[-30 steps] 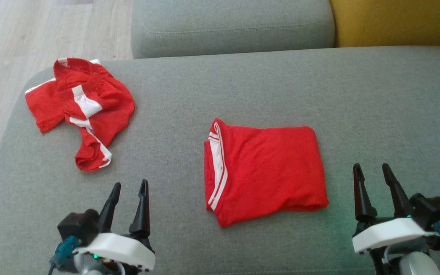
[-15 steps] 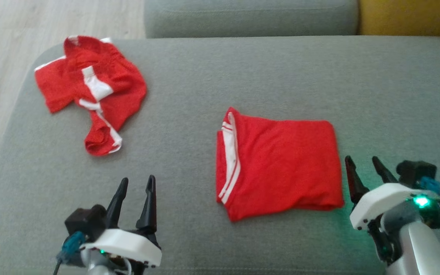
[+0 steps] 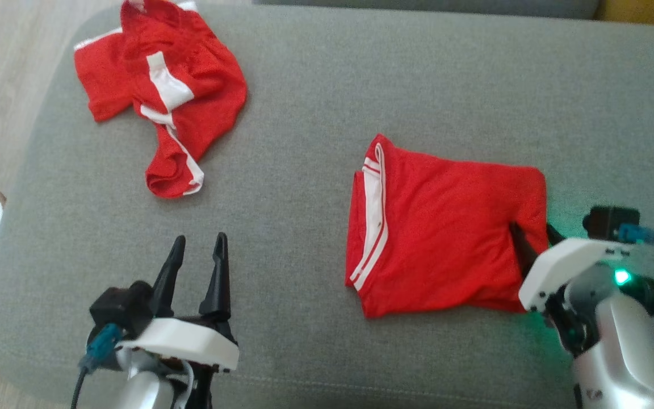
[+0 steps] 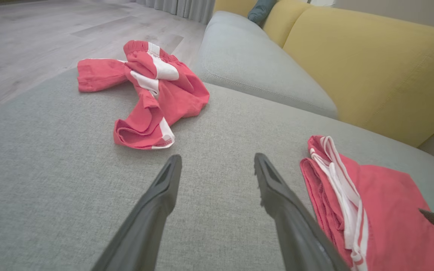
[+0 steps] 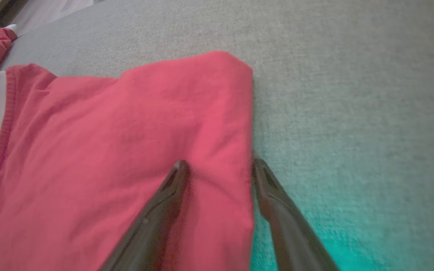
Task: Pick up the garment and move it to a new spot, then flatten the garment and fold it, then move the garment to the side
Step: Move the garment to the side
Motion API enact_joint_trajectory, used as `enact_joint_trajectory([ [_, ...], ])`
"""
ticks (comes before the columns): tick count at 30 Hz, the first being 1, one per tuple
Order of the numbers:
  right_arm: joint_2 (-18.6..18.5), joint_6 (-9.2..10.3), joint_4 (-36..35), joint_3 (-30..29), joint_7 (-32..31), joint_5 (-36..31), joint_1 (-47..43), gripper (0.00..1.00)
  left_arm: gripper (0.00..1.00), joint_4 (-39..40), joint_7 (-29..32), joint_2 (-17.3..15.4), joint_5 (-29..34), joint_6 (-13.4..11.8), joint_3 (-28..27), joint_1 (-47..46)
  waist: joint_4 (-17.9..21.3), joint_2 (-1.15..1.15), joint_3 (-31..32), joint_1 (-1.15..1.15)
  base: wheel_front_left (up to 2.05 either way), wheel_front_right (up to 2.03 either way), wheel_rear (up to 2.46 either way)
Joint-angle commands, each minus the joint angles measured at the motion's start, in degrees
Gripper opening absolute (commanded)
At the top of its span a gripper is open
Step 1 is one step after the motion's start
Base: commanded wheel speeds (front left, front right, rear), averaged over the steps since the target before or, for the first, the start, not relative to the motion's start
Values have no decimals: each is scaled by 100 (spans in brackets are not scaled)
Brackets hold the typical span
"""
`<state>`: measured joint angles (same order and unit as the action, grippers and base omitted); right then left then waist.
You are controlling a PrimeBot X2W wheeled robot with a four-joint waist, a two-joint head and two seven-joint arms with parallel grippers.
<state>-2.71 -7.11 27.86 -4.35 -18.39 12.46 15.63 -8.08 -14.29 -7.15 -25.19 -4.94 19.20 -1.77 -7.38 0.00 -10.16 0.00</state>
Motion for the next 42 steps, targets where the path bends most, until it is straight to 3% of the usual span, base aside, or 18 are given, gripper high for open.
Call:
enact_joint_trajectory([
  [1,-18,-37,-109,223,-92,71,245,39,100,212,-71,-8,86,27,-257,-246,16,0,-150,0,0,0,0],
  [3,-49,-37,-132,322,-93,104,359,0,100,239,-71,-11,129,39,-297,-271,77,0,-239,0,0,0,0],
  [9,-320,-37,-459,447,258,107,803,0,100,380,-71,-65,281,57,-384,-416,461,0,-535,0,0,0,0],
  [17,-812,-37,-841,275,222,-114,1422,0,100,590,-58,-248,457,19,-440,-700,1351,0,-977,0,0,0,0],
  [27,-1021,-37,-501,-175,182,-484,2676,0,100,1070,314,-540,762,-2,-339,-1244,2391,0,-1706,0,0,0,0],
  [34,-1307,-37,-185,-522,244,-882,3203,0,100,1295,497,-617,875,-27,-267,-1448,2535,0,-1887,0,0,0,0],
  [42,-1678,-37,111,-1018,379,-1566,3538,0,100,1509,579,-666,912,-77,-229,-1471,2332,0,-2009,0,0,0,0],
])
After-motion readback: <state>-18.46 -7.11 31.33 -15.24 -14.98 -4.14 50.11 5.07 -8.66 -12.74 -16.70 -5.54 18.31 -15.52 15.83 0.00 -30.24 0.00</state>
